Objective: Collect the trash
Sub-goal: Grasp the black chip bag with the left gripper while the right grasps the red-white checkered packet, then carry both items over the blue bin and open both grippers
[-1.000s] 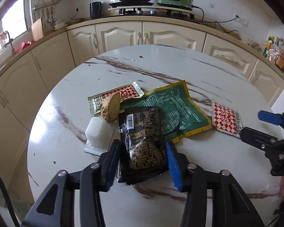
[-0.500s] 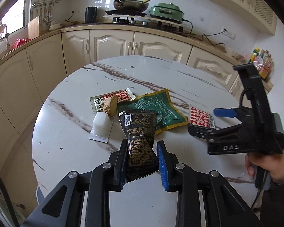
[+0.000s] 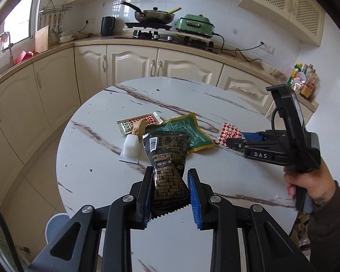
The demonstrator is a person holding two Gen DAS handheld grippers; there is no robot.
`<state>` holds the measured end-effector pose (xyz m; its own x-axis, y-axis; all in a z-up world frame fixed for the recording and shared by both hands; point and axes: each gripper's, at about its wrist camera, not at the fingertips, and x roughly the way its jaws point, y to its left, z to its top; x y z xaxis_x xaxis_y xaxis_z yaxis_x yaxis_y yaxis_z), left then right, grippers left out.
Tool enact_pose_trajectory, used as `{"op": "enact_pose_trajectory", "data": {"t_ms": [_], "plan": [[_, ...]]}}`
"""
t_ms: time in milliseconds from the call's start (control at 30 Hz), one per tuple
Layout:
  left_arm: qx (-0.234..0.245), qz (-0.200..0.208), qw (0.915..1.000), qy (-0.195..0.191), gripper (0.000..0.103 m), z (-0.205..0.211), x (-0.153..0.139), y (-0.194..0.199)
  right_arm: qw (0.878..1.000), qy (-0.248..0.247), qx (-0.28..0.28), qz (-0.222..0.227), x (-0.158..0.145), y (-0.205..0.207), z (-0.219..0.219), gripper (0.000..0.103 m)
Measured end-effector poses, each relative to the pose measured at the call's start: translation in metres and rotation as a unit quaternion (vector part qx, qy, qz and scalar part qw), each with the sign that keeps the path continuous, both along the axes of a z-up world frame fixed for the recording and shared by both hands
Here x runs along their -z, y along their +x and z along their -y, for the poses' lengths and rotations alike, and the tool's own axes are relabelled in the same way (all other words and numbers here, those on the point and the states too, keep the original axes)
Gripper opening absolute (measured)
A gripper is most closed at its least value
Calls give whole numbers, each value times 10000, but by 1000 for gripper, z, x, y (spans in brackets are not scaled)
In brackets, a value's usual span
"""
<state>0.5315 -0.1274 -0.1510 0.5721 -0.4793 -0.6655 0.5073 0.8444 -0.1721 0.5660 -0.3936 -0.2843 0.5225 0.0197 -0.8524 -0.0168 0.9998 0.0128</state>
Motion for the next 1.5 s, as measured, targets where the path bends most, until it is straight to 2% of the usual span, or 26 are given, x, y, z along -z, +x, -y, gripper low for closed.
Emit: {"op": "enact_pose_trajectory", "data": {"t_ms": [67,167,200,267,400,533,600,767,933,1067,1233,1333,1500], "plan": [[27,-5,10000,-16,25,-8,-5,-5,9998,199,68,19,0,-4,5,31],[56,-14,10000,-52,25,-16,-8,-13,9997,221,127,60,-2,-11,6,21],[37,-24,10000,-56,25,-18,-9,-16,9996,252,88,90,-4,-14,4,7],[50,-19,10000,-75,25,-23,-12,-22,9999,66,76,119,-6,-20,-2,6],[91,-34,9998,-155,25,-35,-20,-32,9995,174,118,227,-12,-33,-7,6],[79,65,9995,-283,25,-54,-33,-44,9974,307,322,558,-40,-55,-9,5],[49,129,9991,-403,25,-69,-40,-51,9963,321,240,755,-58,-65,-21,5],[-139,281,9975,-633,25,-116,-54,-71,9917,455,-209,1188,-98,-76,-74,5],[-549,406,9954,-675,25,-176,-55,-92,9832,747,-868,1423,-115,-68,-149,5],[-1009,348,9923,-622,25,-231,-45,-99,9766,941,-1445,1288,-102,-52,-222,5],[-1597,67,9859,-500,25,-297,-17,-96,9665,1174,-2068,968,-64,-30,-315,5],[-1863,-228,9810,-493,25,-333,8,-86,9621,1232,-2340,672,-31,-10,-364,5],[-2156,-908,9713,-419,25,-378,60,-46,9626,1163,-2444,-90,54,32,-421,5]]}}
